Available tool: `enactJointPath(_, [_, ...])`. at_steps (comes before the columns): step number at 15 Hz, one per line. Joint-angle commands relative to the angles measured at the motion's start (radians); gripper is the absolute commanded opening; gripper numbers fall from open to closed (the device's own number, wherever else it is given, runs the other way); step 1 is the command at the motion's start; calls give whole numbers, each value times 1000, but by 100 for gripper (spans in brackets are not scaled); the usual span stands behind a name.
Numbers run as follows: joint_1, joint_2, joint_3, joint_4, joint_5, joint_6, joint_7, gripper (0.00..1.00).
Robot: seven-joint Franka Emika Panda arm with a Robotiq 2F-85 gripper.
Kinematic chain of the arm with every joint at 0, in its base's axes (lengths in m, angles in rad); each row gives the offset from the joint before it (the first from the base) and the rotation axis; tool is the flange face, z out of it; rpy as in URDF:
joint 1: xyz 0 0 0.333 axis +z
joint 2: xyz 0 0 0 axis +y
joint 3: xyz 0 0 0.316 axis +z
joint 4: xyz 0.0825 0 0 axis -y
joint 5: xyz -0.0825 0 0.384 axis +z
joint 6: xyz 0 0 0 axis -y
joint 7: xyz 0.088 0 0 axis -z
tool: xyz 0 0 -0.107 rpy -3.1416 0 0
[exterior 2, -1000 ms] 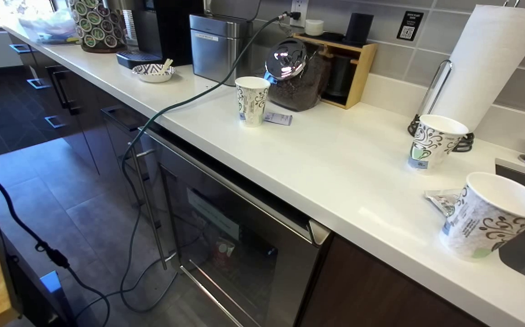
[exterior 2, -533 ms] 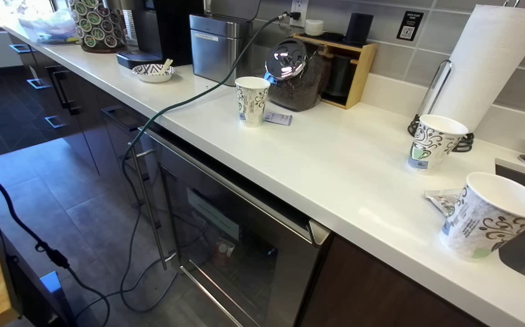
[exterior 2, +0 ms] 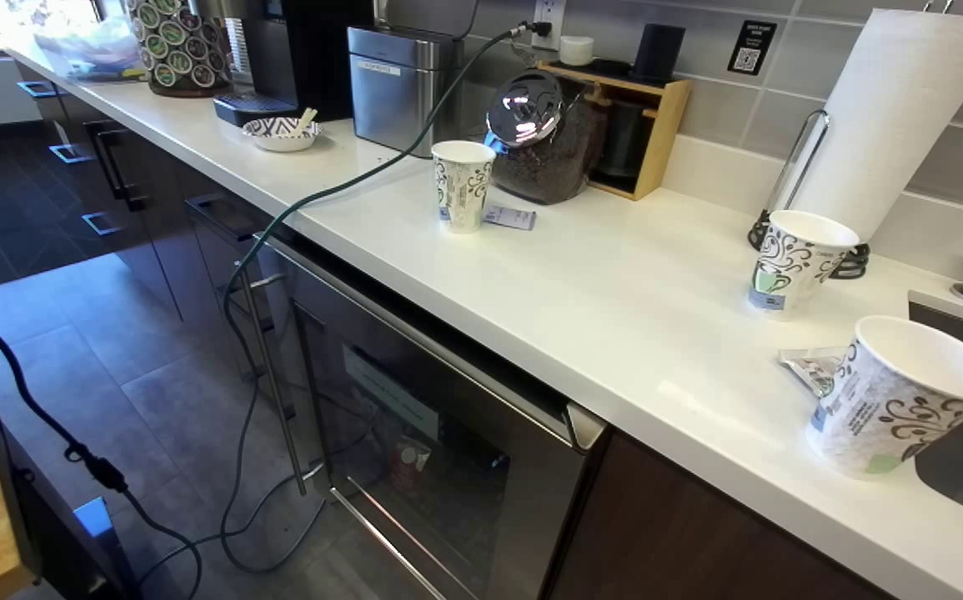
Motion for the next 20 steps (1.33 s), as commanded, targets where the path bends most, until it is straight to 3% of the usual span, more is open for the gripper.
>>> enactJointPath(1, [2, -5, 8, -3, -10, 6, 27, 1])
enactJointPath(3, [-1, -6, 11, -7, -6, -1, 24, 1])
enactJointPath(4, [-2, -7, 13, -7, -4, 0, 21, 14])
enactJointPath(5, [-2, -6, 12, -7, -5, -1, 20, 15])
enactJointPath(6, [-2, -7, 11, -8, -7, -3, 20, 35])
enactJointPath(7, [-2, -7, 12, -8, -5, -2, 20, 43])
enactJointPath(8, [-1, -6, 10, -6, -9, 1, 20, 11])
enactJointPath(11, [-3, -4, 9, -4, -9, 7, 20, 0])
enactJointPath(20, [-5, -2, 14, -2, -1, 21, 24, 1])
